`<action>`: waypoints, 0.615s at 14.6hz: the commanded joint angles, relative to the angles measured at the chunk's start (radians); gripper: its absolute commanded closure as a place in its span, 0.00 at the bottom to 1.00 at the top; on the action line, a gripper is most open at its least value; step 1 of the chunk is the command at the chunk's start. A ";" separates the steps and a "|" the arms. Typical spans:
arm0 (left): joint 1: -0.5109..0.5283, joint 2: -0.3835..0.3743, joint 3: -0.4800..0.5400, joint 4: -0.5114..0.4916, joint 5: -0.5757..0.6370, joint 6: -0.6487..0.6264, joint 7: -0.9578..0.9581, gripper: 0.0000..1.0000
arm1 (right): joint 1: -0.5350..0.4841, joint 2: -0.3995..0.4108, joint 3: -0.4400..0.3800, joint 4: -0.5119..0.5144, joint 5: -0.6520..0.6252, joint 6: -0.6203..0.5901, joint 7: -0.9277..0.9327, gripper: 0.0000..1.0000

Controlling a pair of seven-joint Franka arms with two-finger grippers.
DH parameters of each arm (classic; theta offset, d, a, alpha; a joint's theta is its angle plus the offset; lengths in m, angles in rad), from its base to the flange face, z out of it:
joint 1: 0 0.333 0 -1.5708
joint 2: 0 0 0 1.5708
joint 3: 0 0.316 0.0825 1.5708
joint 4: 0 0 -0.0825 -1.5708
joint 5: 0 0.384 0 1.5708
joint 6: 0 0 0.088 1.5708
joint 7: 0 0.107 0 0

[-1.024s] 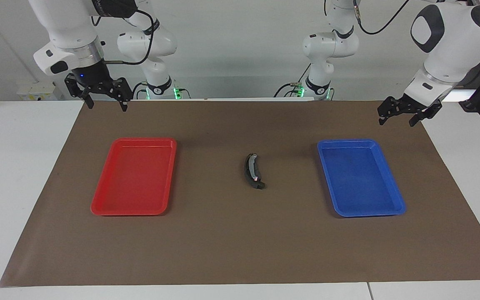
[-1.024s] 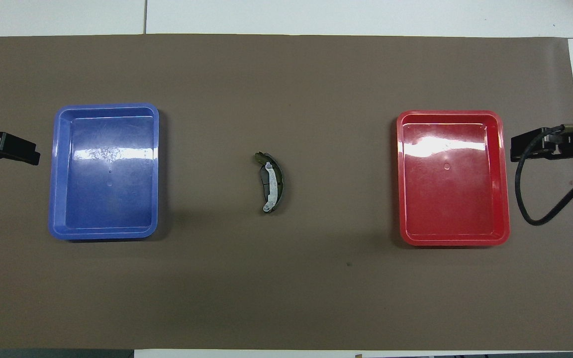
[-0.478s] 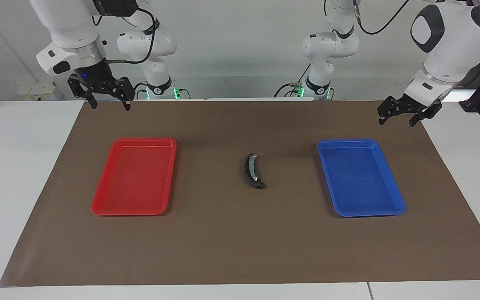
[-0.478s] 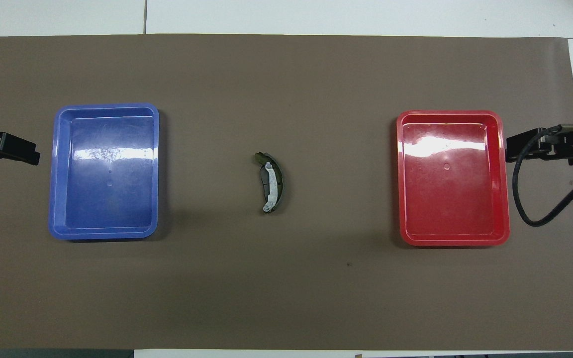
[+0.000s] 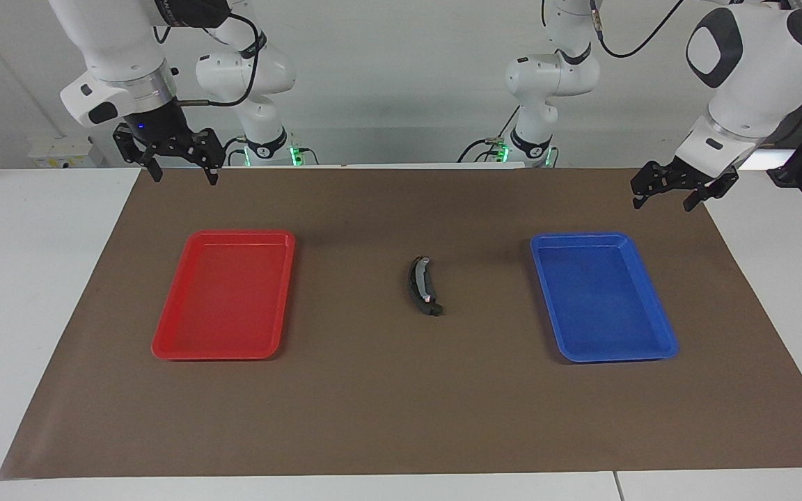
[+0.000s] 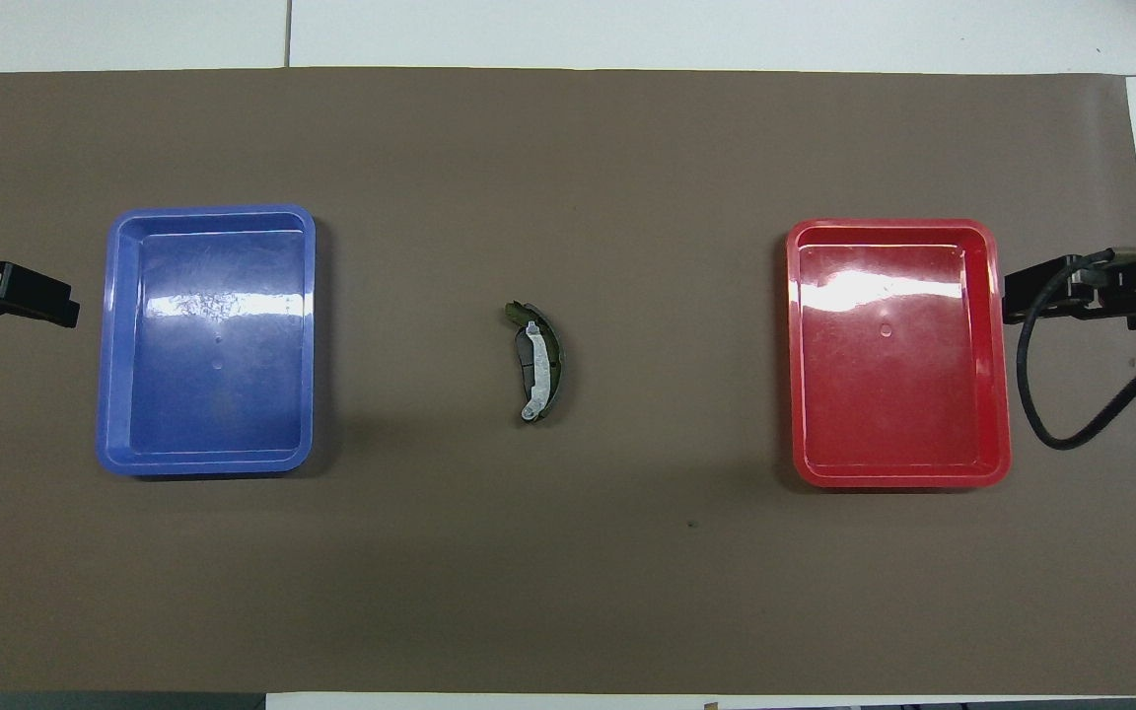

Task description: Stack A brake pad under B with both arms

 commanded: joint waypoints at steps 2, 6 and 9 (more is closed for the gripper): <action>0.003 -0.024 0.003 -0.026 -0.005 0.016 0.005 0.00 | -0.013 0.006 0.001 0.019 0.009 -0.045 -0.028 0.00; 0.003 -0.024 0.003 -0.026 -0.005 0.016 0.005 0.00 | -0.011 0.006 0.001 0.016 0.008 -0.037 -0.028 0.00; 0.003 -0.024 0.003 -0.026 -0.005 0.016 0.005 0.00 | -0.011 0.006 0.001 0.014 0.009 -0.037 -0.028 0.00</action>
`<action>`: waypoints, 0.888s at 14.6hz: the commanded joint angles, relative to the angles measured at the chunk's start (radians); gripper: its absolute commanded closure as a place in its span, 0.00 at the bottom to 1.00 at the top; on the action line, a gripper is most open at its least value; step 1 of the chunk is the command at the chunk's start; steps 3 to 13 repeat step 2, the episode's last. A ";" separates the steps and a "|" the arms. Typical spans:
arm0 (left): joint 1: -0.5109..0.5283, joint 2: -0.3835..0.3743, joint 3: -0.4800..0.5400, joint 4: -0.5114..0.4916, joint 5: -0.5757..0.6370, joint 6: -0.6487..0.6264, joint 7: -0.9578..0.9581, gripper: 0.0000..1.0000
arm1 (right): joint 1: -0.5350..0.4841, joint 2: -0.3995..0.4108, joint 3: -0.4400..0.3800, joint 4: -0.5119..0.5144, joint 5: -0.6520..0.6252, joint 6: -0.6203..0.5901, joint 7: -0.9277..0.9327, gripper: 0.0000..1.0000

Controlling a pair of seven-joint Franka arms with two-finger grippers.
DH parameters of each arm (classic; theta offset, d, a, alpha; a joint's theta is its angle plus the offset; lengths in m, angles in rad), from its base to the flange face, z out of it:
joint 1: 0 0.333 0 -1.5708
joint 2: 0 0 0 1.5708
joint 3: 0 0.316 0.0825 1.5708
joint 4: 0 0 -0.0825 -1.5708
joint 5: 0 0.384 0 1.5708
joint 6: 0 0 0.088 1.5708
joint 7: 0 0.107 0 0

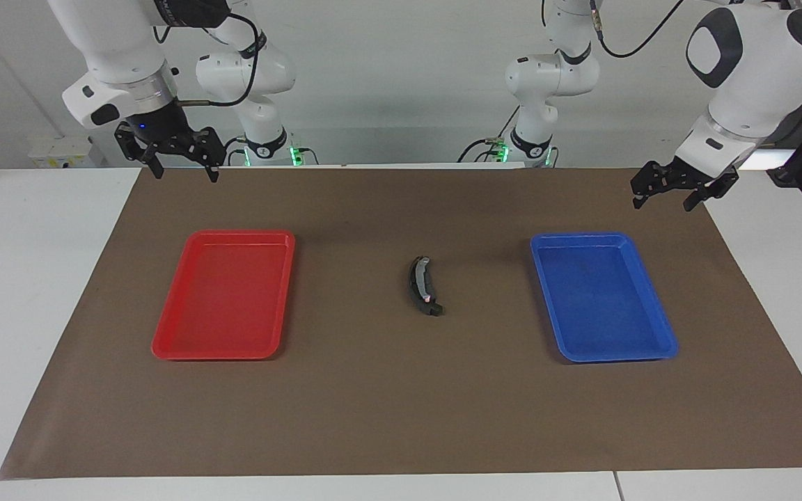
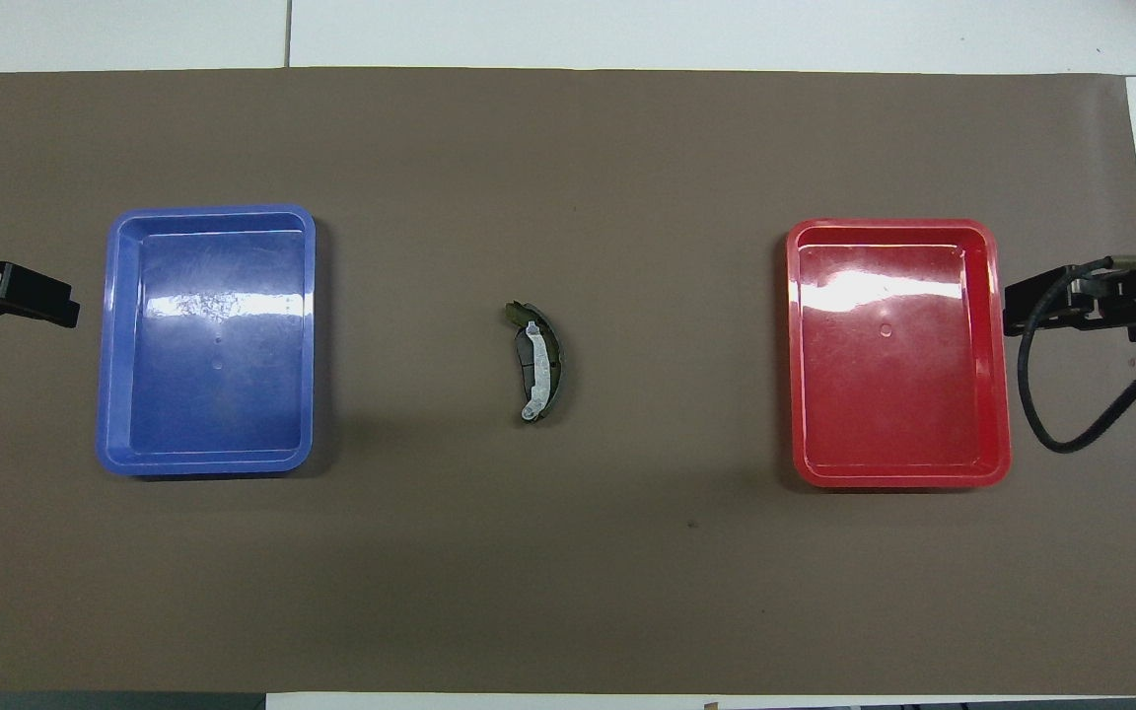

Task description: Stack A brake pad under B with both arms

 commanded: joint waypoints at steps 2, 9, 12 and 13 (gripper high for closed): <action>0.003 -0.024 0.003 -0.026 -0.005 0.016 0.005 0.00 | -0.010 0.004 0.002 0.014 0.009 -0.010 -0.028 0.00; 0.003 -0.024 0.003 -0.026 -0.005 0.016 0.005 0.00 | -0.010 0.004 0.002 0.014 0.009 -0.010 -0.028 0.00; 0.003 -0.024 0.003 -0.026 -0.005 0.016 0.005 0.00 | -0.010 0.004 0.002 0.014 0.009 -0.010 -0.028 0.00; 0.003 -0.024 0.003 -0.026 -0.005 0.016 0.005 0.00 | -0.010 0.004 0.002 0.014 0.009 -0.010 -0.028 0.00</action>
